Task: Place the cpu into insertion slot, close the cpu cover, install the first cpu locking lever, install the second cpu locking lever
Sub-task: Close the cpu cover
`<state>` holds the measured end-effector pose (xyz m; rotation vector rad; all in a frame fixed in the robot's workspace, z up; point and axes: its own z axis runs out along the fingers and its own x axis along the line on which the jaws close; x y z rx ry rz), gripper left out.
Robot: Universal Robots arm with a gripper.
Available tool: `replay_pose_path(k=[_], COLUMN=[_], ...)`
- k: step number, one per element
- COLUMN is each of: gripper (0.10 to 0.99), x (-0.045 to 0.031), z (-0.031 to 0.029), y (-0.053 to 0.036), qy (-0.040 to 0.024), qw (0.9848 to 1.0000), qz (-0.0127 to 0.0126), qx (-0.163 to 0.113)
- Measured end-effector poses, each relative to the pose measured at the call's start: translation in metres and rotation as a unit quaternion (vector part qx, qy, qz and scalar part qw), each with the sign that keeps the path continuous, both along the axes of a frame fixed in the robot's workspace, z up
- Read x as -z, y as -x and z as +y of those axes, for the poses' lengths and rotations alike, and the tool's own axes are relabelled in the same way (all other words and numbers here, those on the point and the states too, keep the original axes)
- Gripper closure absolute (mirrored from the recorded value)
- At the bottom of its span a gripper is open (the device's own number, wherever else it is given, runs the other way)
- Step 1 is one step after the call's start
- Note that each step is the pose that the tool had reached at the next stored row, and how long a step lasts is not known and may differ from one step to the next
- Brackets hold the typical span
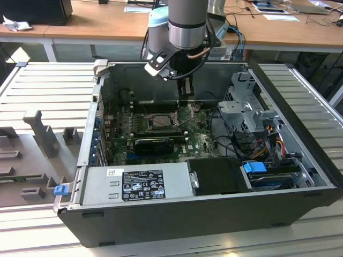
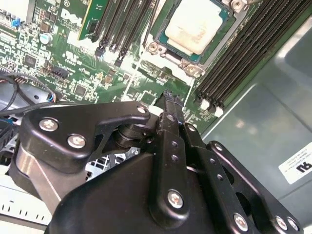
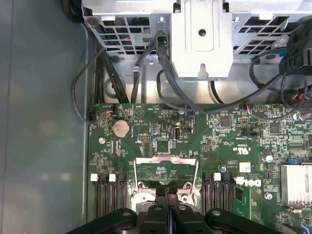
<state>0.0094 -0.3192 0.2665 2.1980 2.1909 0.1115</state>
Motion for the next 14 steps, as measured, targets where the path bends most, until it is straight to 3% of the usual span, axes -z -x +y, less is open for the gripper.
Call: replay_pose_path(k=[6,9,11,14], gripper=[0.980,0.980,0.980,0.980], x=[-0.0033,-0.0016,0.0028,0.0080], z=[0.0000,0.0000,0.0000,0.0001], y=[-0.0039,-0.0172,-0.0329,-0.0390], qy=[0.0000,0.0000,0.0000,0.0002], qw=[1.0000,1.0000,1.0000,1.0000], qz=[0.0000,0.0005,0.0012,0.0012], qx=[0.000,0.000,-0.001,-0.006])
